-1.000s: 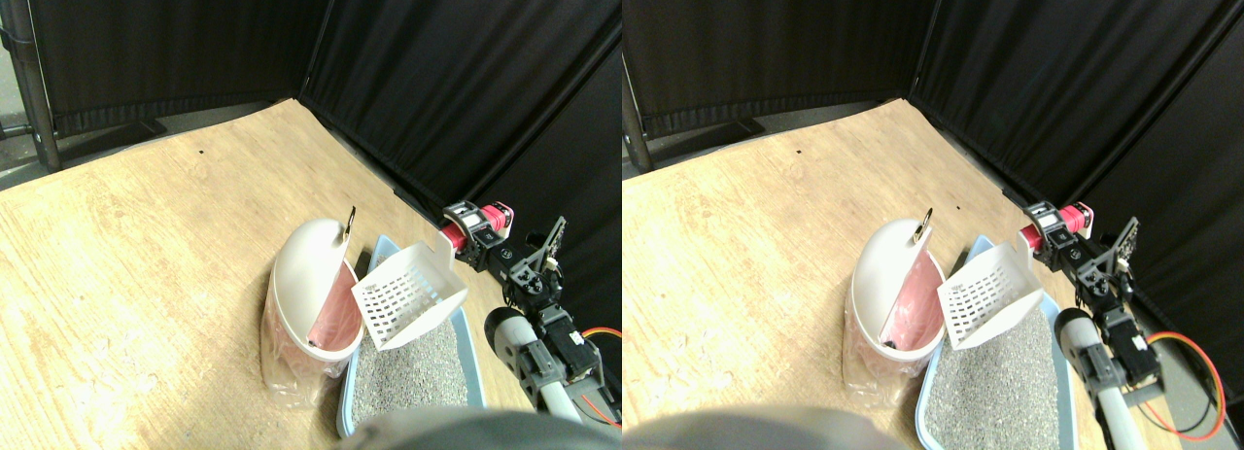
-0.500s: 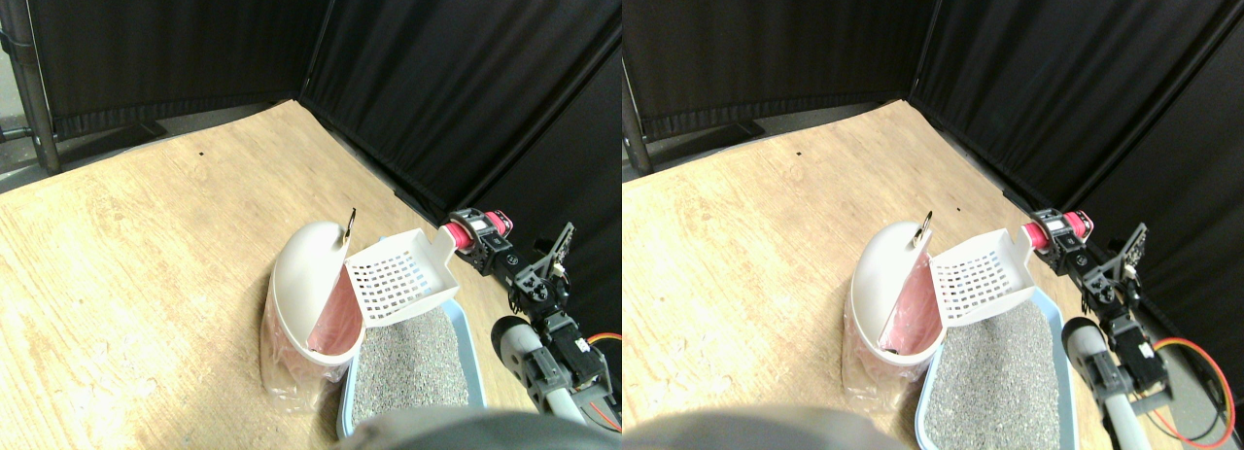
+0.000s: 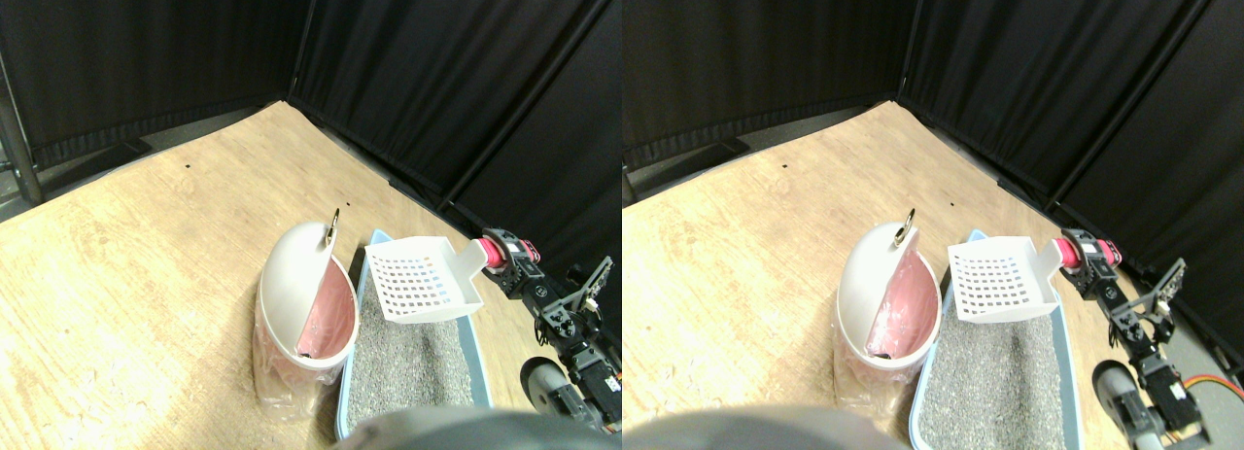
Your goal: Scoop (unimanual)
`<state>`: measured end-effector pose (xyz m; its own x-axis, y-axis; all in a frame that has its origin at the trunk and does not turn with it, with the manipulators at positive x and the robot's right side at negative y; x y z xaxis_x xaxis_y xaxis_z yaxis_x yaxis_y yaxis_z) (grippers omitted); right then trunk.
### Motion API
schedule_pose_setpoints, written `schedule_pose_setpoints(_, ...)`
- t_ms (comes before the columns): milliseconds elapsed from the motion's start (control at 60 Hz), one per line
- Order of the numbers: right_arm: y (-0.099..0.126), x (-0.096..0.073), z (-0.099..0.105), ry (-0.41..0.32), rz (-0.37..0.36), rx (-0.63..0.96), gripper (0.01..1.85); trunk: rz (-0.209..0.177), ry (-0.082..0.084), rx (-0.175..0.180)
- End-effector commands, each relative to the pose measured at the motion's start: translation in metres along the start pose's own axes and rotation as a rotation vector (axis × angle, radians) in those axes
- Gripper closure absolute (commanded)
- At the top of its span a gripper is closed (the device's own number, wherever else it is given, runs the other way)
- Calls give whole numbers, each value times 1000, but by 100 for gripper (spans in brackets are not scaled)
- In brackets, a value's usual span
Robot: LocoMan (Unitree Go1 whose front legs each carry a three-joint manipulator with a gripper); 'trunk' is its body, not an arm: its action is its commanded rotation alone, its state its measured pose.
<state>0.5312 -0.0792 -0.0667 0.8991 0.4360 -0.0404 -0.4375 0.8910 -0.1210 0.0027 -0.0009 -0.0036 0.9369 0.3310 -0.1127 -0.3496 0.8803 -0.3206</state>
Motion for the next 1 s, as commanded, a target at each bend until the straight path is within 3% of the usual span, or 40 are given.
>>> schedule_pose_setpoints(17, -7, -1, 7, -97, -22, 38, 180, -26, -19, 19)
schedule_pose_setpoints(183, -30, -15, -4, -154, -111, 68, 180, -76, -13, 67)
schedule_pose_setpoints(250, -38, -23, -9, -145, -149, 72, 180, -94, -8, 82)
schedule_pose_setpoints(383, -50, -35, -17, -140, -199, 107, 180, -131, -2, 108)
schedule_pose_setpoints(517, -57, -41, -26, -160, -199, 123, 180, -161, 3, 128)
schedule_pose_setpoints(667, -65, -49, -39, -176, -269, 170, 180, -197, 11, 151)
schedule_pose_setpoints(867, -75, -55, -56, -179, -276, 184, 180, -221, 17, 169)
schedule_pose_setpoints(1000, -78, -57, -67, -161, -322, 207, 180, -231, 24, 179)
